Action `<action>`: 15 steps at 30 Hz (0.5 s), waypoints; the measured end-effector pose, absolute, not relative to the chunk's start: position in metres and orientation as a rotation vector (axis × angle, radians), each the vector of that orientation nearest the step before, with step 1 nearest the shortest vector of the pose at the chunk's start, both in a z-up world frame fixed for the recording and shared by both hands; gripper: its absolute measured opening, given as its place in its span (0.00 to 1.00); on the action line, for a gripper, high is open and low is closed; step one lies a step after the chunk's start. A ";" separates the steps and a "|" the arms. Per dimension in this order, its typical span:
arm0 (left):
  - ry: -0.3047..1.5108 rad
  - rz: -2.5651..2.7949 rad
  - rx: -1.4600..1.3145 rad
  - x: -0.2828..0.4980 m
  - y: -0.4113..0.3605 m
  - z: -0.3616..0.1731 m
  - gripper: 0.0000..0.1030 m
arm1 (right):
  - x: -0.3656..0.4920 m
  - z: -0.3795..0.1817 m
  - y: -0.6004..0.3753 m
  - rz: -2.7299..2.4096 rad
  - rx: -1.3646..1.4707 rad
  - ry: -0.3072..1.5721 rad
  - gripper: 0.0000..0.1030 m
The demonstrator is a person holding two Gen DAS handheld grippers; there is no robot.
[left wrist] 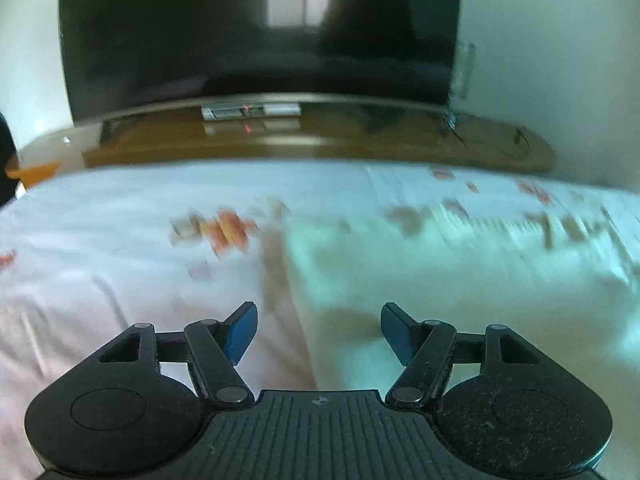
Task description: Fold small clothes
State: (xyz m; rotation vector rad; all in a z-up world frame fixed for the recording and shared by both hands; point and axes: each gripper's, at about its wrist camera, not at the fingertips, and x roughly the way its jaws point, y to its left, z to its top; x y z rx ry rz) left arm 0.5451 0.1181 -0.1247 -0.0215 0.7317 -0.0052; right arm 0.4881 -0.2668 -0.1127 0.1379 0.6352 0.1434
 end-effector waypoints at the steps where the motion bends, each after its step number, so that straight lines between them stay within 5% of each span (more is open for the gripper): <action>1: 0.753 -0.007 -0.025 0.543 0.119 -0.131 0.69 | 0.483 -0.117 -0.264 0.172 0.093 0.641 0.18; 12: 0.749 0.066 0.038 0.509 0.096 -0.106 0.78 | 0.477 -0.122 -0.260 0.175 -0.087 0.712 0.21; 15: 0.769 0.003 -0.006 0.473 0.094 -0.101 0.93 | 0.456 -0.104 -0.275 0.231 0.023 0.671 0.24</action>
